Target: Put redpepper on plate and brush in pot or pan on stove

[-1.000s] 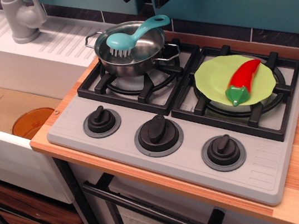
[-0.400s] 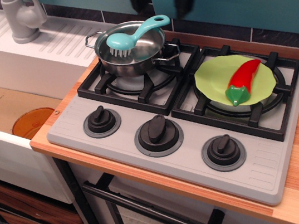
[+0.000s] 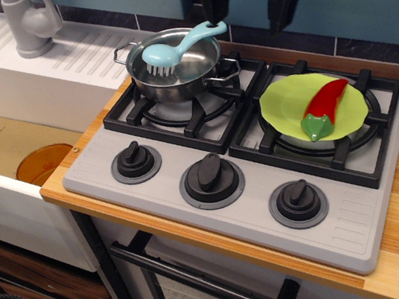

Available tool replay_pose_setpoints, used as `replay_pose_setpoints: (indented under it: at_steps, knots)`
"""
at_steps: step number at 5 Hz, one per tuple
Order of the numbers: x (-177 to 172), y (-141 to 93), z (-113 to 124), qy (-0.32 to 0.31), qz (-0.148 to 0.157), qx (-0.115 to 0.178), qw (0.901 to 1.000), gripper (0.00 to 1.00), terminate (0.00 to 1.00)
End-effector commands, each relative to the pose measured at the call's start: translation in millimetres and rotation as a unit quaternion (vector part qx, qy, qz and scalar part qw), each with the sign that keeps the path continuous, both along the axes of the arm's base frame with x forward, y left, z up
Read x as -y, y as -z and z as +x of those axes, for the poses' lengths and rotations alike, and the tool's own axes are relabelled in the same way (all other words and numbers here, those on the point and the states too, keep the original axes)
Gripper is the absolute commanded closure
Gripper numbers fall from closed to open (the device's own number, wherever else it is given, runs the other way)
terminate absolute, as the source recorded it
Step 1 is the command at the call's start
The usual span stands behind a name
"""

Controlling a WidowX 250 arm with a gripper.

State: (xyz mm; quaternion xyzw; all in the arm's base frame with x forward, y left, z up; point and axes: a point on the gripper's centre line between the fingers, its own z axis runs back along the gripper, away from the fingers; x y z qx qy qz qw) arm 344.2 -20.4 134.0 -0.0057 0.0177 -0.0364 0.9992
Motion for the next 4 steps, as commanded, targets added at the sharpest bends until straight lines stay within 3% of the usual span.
replay_pose_setpoints:
  at_steps: [1,3,4]
  knots:
    - [-9.7,5.5,32.6,0.012,-0.059,0.042,0.9973,0.00,0.00]
    - [-20.0,13.1,44.4,-0.014,-0.053,0.033,0.9980,0.00,0.00]
    - [-21.3,15.0,46.7,-0.021,-0.056,0.028,0.9978,0.00,1.00]
